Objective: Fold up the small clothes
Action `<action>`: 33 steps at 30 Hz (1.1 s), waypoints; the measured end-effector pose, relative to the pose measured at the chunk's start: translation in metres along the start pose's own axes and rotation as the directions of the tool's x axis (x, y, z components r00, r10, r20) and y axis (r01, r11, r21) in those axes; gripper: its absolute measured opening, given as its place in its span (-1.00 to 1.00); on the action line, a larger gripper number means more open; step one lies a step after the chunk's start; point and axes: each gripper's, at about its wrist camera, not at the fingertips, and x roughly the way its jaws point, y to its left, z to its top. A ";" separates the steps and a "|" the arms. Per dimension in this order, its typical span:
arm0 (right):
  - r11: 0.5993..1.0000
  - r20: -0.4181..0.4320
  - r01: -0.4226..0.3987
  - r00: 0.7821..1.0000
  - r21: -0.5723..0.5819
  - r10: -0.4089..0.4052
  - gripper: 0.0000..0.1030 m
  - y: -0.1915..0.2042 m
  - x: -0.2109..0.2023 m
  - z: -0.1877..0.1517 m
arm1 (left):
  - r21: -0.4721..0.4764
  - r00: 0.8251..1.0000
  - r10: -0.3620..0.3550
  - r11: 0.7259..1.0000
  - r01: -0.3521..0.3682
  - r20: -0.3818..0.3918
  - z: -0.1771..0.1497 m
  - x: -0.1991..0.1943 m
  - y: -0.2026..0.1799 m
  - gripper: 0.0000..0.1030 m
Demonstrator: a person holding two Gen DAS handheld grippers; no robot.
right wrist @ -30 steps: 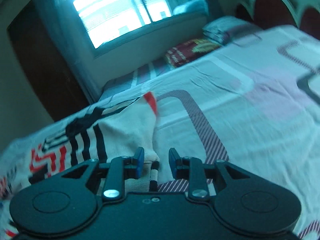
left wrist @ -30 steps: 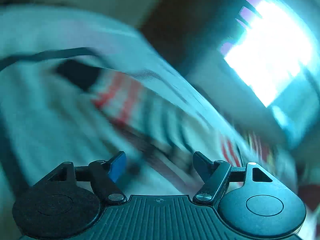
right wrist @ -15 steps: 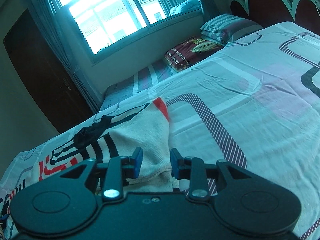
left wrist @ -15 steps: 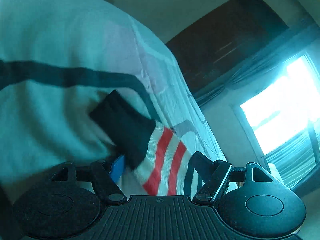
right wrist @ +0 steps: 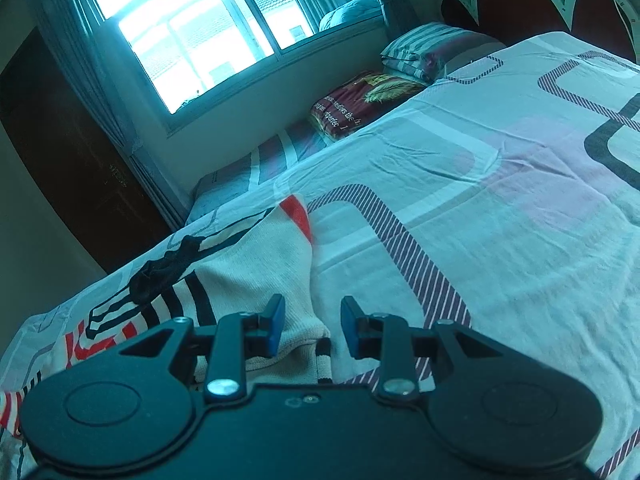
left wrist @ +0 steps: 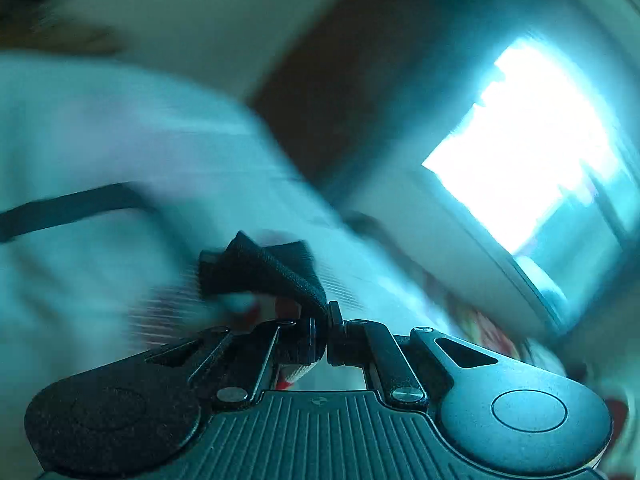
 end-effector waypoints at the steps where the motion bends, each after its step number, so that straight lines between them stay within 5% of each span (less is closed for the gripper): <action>1: 1.000 0.002 -0.001 1.000 0.001 0.001 -0.39 0.000 -0.001 0.000 | 0.050 0.999 -0.046 0.998 0.047 -0.020 -0.005 0.004 -0.028 -0.91; 5: 1.000 0.002 -0.001 1.000 0.004 0.001 -0.39 0.000 -0.006 -0.004 | 0.179 0.974 -0.180 0.963 0.204 -0.139 -0.047 0.029 -0.136 -0.91; 9: 1.000 0.010 0.005 1.000 0.012 -0.005 -0.39 -0.006 -0.016 -0.004 | 0.291 0.937 -0.229 0.908 0.303 -0.263 -0.117 0.058 -0.224 -0.91; 15: 0.996 0.032 0.009 0.999 0.086 -0.012 -0.35 -0.023 -0.031 -0.005 | 0.419 0.864 -0.172 0.819 0.392 -0.473 -0.226 0.090 -0.307 -0.91; 17: 0.994 0.025 0.004 1.000 0.107 -0.007 -0.25 -0.025 -0.031 -0.006 | 0.513 0.871 -0.120 0.766 0.386 -0.476 -0.255 0.082 -0.325 -0.67; 18: 0.994 0.023 -0.007 1.000 0.111 0.004 -0.11 -0.025 -0.031 -0.007 | 0.538 0.871 -0.146 0.735 0.413 -0.470 -0.258 0.074 -0.328 -0.14; 20: 0.995 0.026 -0.023 0.999 0.097 0.021 -0.06 -0.018 -0.031 -0.007 | 0.519 0.846 -0.213 0.709 0.478 -0.488 -0.248 0.050 -0.328 0.02; 22: 0.994 0.008 -0.073 0.997 0.086 0.072 -0.08 -0.008 -0.024 -0.006 | 0.549 0.868 -0.234 0.696 0.464 -0.438 -0.227 0.022 -0.314 0.02; 24: 0.988 -0.018 -0.133 0.991 0.077 0.135 -0.08 0.010 -0.014 -0.007 | 0.550 0.893 -0.234 0.718 0.426 -0.385 -0.201 0.002 -0.284 0.02; 28: 0.975 -0.111 -0.210 0.970 0.068 0.216 -0.08 0.049 0.026 -0.014 | 0.624 0.974 -0.081 0.756 0.198 -0.212 -0.154 -0.023 -0.209 0.02; 31: 0.965 -0.151 -0.230 0.957 0.126 0.248 -0.08 0.062 0.059 -0.018 | 0.615 0.980 0.037 0.783 0.093 -0.195 -0.126 -0.013 -0.159 0.01; 33: 0.964 -0.175 -0.215 0.955 0.154 0.241 -0.12 0.067 0.079 -0.022 | 0.627 0.976 0.075 0.776 0.073 -0.206 -0.117 -0.008 -0.138 0.01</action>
